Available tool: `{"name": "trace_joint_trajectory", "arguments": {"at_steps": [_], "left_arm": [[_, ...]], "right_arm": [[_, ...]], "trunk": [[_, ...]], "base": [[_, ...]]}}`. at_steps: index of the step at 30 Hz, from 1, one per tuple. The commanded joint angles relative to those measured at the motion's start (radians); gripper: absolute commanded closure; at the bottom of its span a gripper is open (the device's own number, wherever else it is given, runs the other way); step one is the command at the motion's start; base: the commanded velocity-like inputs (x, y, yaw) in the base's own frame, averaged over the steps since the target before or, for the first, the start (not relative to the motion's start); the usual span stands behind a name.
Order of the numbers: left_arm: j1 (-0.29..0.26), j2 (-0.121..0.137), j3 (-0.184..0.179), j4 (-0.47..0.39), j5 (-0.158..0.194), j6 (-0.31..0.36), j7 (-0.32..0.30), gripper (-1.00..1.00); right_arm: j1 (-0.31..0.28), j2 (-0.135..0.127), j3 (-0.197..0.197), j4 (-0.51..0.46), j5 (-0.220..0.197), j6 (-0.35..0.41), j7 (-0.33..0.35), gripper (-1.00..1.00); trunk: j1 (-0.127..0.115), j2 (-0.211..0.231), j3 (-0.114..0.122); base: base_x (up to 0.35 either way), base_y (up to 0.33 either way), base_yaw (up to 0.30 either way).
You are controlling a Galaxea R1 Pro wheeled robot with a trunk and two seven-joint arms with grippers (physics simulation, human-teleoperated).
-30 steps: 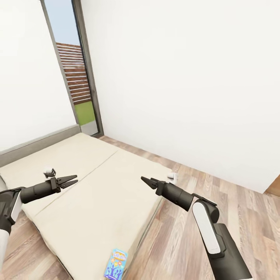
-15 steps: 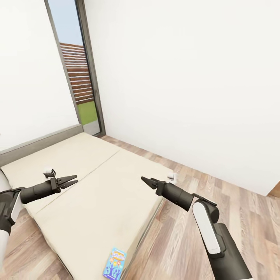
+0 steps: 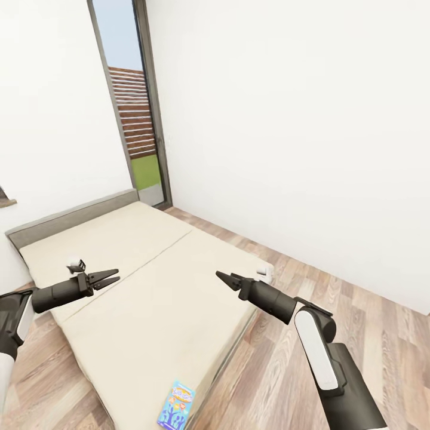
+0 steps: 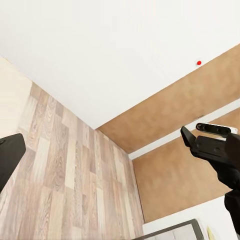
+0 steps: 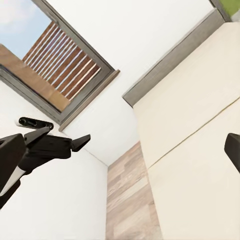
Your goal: Put all the toys in the child's room - the three board games (two on the bed and one on the table), the two jigsaw puzzles on the table, and the tennis ball on the table - inside the toy box on the table in the child's room.
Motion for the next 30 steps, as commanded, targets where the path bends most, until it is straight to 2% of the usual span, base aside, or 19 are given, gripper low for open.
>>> {"name": "trace_joint_trajectory", "arguments": {"at_steps": [1, 20, 30], "left_arm": [[-0.001, 0.000, 0.000, 0.000, 0.000, 0.010, -0.004, -1.00], [0.002, 0.000, -0.001, 0.000, 0.000, 0.010, -0.003, -1.00], [0.002, -0.002, -0.001, 0.000, 0.000, 0.010, -0.002, -1.00]], "right_arm": [[-0.001, 0.000, -0.001, -0.001, -0.004, 0.007, 0.000, -1.00], [-0.001, -0.001, -0.001, -0.001, -0.004, 0.008, 0.000, -1.00], [-0.001, -0.002, 0.000, -0.001, -0.004, 0.008, 0.001, -1.00]], "trunk": [[0.000, -0.001, -0.002], [0.000, -0.001, -0.002], [0.000, -0.001, 0.002]], "base": [[0.004, -0.011, 0.017], [0.001, -0.097, 0.087], [0.000, -0.133, 0.162]]}}
